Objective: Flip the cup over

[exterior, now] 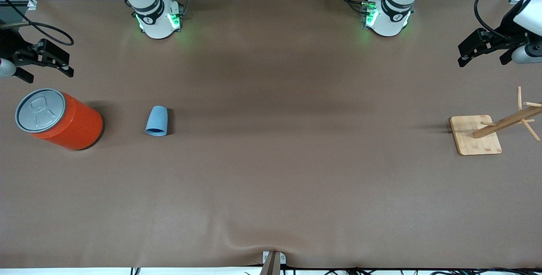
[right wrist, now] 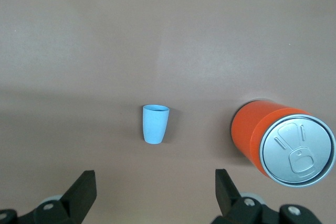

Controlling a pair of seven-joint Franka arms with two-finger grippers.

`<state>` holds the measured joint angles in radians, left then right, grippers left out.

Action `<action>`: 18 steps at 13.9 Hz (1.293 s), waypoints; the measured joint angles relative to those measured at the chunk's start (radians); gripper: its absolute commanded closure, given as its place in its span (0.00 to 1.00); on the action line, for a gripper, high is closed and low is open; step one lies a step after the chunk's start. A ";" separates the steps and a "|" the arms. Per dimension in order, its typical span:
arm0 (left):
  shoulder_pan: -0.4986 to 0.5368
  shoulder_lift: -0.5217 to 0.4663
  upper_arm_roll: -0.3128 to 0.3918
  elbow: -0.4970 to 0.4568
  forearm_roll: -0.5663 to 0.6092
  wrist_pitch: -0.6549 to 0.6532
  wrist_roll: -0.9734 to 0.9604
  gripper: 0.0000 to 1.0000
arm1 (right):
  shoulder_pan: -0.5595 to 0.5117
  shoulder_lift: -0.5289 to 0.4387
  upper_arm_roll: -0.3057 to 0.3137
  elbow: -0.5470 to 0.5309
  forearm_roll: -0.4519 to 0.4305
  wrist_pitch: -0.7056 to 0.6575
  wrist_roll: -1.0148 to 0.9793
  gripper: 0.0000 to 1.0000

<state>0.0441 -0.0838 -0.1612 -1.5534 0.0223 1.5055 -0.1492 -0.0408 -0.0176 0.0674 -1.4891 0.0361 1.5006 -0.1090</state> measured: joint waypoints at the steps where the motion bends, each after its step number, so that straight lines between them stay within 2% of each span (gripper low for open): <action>1: 0.000 0.002 0.000 0.000 0.000 0.000 0.000 0.00 | -0.001 0.000 0.000 0.001 0.000 -0.002 0.000 0.00; 11: 0.002 0.008 0.002 0.015 0.000 0.000 0.000 0.00 | -0.003 0.021 0.000 0.001 0.000 -0.029 -0.003 0.00; 16: 0.002 0.008 0.002 0.017 0.000 0.000 0.000 0.00 | -0.003 0.154 0.000 -0.005 0.000 -0.029 -0.011 0.00; 18: 0.002 0.008 0.003 0.021 0.000 0.000 0.000 0.00 | -0.004 0.198 -0.001 -0.053 0.001 -0.002 -0.010 0.00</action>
<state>0.0464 -0.0756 -0.1583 -1.5324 0.0223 1.5055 -0.1492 -0.0450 0.1800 0.0669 -1.5417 0.0372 1.4987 -0.1194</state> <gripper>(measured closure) 0.000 0.000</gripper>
